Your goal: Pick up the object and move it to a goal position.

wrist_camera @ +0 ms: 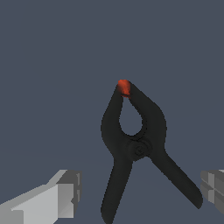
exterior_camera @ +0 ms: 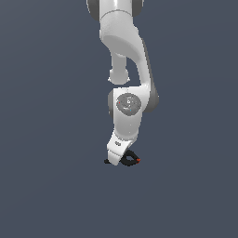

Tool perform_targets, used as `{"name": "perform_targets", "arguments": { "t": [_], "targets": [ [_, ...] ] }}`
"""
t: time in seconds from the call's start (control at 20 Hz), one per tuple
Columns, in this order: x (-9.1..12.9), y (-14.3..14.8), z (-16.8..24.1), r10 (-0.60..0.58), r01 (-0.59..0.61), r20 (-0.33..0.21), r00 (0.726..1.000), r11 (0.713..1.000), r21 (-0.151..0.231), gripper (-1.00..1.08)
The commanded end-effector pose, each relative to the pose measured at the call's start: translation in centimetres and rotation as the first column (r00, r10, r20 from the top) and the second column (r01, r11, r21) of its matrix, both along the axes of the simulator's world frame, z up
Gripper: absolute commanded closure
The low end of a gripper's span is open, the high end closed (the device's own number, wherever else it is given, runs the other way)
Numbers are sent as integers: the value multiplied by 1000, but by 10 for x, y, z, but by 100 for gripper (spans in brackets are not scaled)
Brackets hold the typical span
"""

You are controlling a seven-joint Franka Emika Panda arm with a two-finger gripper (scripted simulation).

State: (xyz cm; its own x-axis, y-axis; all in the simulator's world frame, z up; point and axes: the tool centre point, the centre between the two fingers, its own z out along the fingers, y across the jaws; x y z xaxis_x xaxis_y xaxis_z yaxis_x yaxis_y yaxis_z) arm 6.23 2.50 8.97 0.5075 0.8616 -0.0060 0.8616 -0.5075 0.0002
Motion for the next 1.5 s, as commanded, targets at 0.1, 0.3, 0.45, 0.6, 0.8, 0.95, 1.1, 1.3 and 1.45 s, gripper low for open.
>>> {"name": "perform_targets", "arguments": {
  "t": [0.1, 0.3, 0.45, 0.6, 0.8, 0.95, 1.1, 1.3, 1.45],
  "targets": [
    [5, -1, -9, 99, -99, 1, 995, 995, 2, -92],
    [9, -2, -15, 159, -159, 2, 987, 987, 4, -92],
    [10, -2, -18, 189, -189, 2, 982, 982, 5, -92],
    [11, -3, -20, 208, -208, 3, 978, 978, 5, -92],
    [11, -3, -20, 209, -209, 2, 978, 978, 5, -92],
    [11, -3, -24, 209, -209, 2, 978, 978, 5, -92],
    [11, -3, -34, 210, -210, 3, 978, 978, 5, -92],
    [10, -3, -56, 213, -213, 3, 977, 977, 5, -92],
    [10, -3, -67, 214, -214, 3, 977, 977, 5, -92]
  ]
}}
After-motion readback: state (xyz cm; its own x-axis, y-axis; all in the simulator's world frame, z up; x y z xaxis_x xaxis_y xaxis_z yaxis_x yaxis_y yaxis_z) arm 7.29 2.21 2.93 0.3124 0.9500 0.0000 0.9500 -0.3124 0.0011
